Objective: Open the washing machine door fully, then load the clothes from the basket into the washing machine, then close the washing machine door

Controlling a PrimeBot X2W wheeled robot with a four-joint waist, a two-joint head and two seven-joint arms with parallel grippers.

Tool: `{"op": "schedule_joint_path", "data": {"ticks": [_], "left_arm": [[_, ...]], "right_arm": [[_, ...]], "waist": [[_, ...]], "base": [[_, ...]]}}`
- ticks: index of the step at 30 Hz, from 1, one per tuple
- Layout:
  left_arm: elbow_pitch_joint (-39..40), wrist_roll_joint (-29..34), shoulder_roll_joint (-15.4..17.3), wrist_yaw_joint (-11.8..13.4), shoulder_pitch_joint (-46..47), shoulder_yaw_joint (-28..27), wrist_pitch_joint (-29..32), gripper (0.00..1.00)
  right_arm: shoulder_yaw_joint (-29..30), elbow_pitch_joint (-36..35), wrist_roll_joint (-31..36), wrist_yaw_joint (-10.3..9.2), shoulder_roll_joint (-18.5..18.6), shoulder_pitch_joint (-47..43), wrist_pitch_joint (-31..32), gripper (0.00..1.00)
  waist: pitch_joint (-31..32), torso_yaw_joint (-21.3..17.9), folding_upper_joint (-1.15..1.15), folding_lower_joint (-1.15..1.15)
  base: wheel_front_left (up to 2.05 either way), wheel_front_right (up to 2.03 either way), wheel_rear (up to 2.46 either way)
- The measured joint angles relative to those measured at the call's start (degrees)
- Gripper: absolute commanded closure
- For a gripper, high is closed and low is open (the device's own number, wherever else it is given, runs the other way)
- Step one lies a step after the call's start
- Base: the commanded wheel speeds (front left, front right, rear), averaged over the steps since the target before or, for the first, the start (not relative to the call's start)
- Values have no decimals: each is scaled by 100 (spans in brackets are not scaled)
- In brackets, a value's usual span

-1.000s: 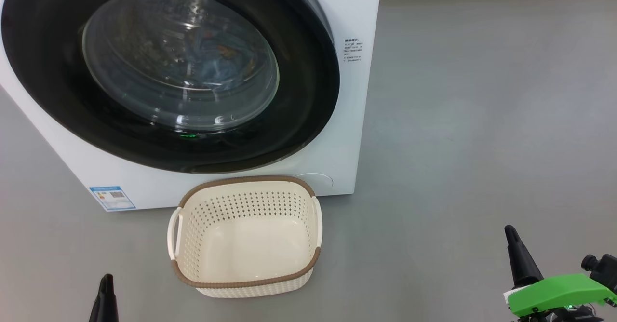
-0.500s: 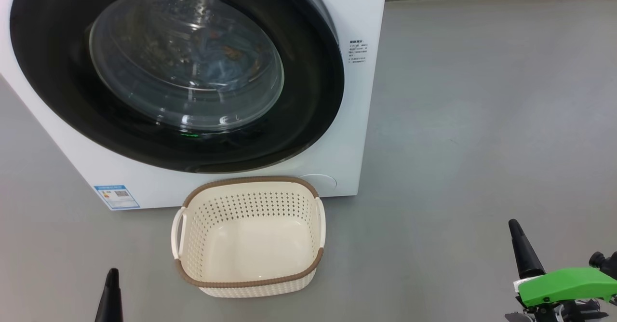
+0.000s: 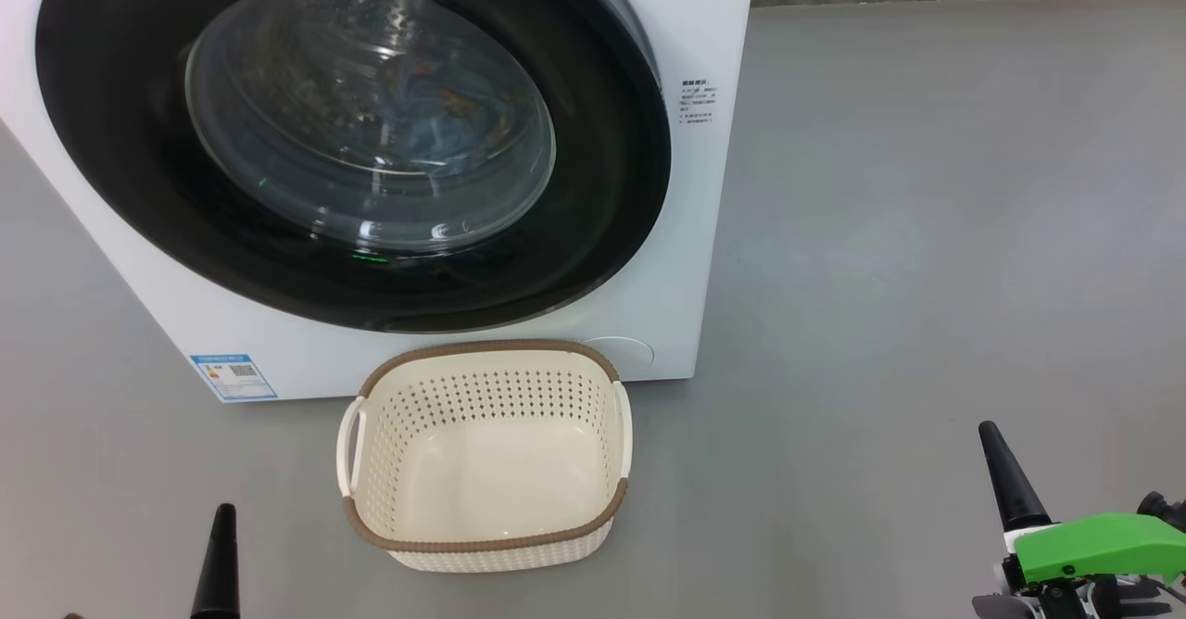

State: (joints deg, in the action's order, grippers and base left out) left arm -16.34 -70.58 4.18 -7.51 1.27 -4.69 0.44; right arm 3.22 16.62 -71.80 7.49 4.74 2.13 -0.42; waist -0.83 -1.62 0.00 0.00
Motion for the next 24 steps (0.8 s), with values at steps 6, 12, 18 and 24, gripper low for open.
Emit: {"op": "schedule_joint_path", "data": {"ticks": [6,12,18,24], "left_arm": [[3,-354,-30,0,8,-1,85,100],[16,-702,-47,0,103,-1,200,100],[22,-1055,-105,0,114,-2,278,100],[25,-1405,-140,0,138,-2,369,100]], "right_arm": [[70,-15,-341,0,-44,13,98,100],[100,-26,-691,0,-73,36,194,100],[160,-53,-1025,-1,-92,96,299,100],[248,-62,-1376,-1,-110,96,398,100]], "waist": [[11,27,0,0],[22,55,0,0],[33,82,0,0],[44,110,0,0]], "base": [[0,0,0],[0,0,0],[0,0,0],[0,0,0]]}}
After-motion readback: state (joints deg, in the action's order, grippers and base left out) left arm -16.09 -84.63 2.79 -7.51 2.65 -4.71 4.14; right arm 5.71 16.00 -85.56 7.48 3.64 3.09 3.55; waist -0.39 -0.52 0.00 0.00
